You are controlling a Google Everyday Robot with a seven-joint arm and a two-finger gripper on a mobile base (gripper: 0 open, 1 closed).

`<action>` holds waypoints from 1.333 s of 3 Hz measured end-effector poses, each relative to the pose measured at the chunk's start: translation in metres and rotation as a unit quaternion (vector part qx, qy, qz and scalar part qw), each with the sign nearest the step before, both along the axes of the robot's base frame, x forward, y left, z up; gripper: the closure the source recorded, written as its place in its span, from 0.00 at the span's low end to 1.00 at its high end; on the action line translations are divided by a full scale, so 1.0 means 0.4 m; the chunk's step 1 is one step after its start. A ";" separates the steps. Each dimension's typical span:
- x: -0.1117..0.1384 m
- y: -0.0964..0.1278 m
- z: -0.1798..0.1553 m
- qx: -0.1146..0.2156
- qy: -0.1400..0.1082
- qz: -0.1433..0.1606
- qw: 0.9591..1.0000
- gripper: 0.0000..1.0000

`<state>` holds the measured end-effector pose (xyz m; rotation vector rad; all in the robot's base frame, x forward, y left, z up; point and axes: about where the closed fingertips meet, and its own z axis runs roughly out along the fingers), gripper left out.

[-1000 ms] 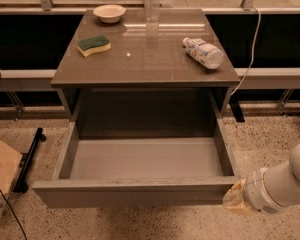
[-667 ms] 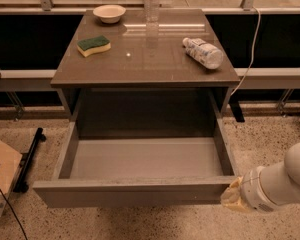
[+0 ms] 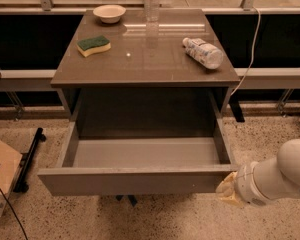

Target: Close top drawer

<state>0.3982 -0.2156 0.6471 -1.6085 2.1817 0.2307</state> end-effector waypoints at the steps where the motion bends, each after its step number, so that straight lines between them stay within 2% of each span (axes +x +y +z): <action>1: 0.023 -0.010 -0.009 0.009 -0.027 -0.007 1.000 1.00; 2: 0.098 -0.015 -0.017 0.041 -0.074 -0.005 0.996 1.00; 3: 0.105 -0.015 -0.018 0.042 -0.079 -0.006 0.996 1.00; 4: 0.172 -0.021 -0.013 0.052 -0.133 -0.010 0.990 1.00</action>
Offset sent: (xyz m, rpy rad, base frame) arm 0.0849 -0.0115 -0.0121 0.1708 -0.2841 0.0221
